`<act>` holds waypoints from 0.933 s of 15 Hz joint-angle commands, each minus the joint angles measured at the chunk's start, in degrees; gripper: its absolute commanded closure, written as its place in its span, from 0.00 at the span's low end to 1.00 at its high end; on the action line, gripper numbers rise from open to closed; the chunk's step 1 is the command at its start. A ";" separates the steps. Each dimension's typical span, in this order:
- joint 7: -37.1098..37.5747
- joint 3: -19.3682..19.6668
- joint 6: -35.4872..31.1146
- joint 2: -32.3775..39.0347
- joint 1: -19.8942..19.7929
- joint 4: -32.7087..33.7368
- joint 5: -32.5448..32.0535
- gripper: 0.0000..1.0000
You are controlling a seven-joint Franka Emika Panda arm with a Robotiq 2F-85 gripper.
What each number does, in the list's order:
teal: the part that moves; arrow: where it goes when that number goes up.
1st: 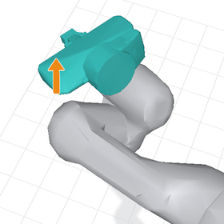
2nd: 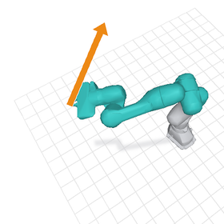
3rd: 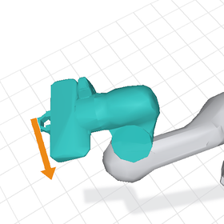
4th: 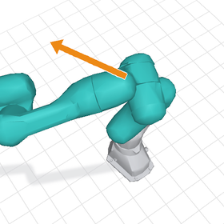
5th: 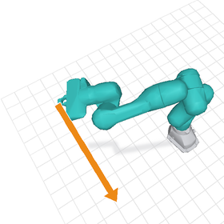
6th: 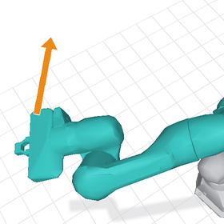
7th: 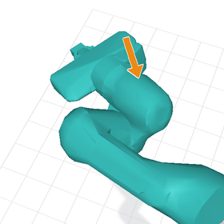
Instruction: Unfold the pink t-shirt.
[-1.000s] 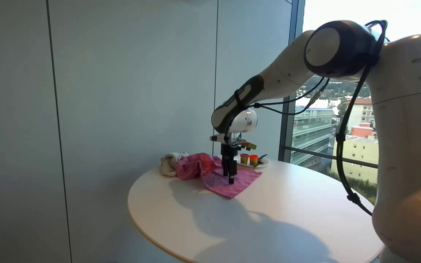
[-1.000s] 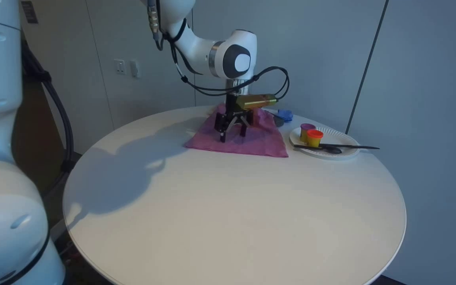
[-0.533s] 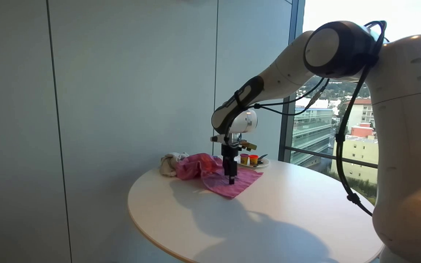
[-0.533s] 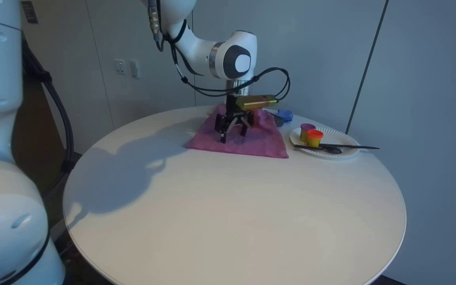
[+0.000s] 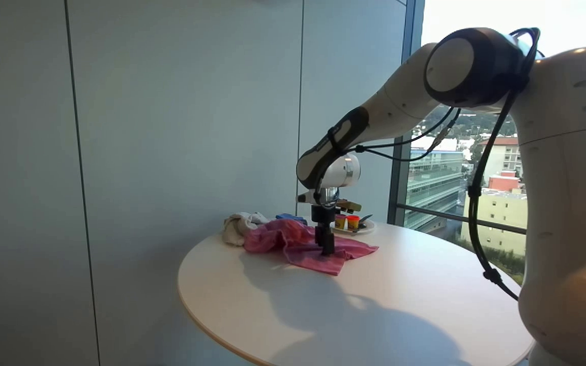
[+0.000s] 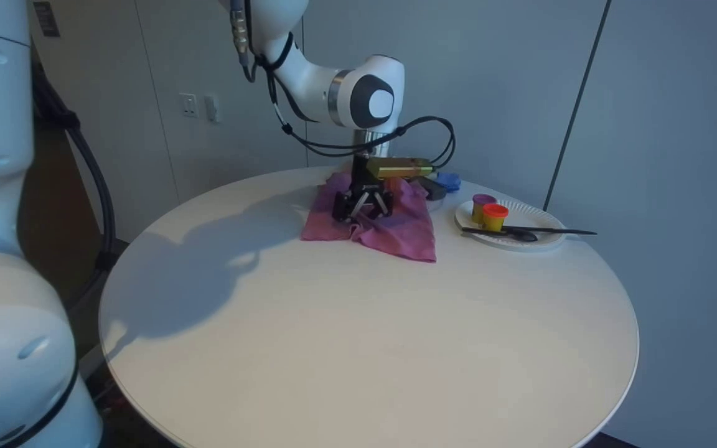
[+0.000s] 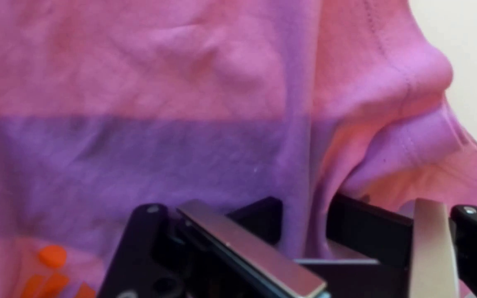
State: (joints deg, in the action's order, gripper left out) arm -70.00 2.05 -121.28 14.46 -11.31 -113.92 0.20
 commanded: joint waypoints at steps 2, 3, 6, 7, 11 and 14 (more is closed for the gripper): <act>-1.33 0.40 1.07 -4.24 -0.21 -5.28 2.97 0.95; -3.37 0.09 1.45 -5.70 -0.54 -6.52 5.12 0.95; -8.95 0.19 3.72 -9.72 -0.61 -10.20 10.80 0.96; -11.00 0.39 5.12 -10.84 -0.51 -11.22 12.57 0.96; -15.06 1.77 11.42 -13.80 0.33 -13.83 15.97 0.91; -16.44 2.78 15.32 -15.11 0.64 -15.62 16.92 0.94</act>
State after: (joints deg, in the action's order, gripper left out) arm -83.91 3.25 -109.09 2.30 -11.58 -126.71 15.21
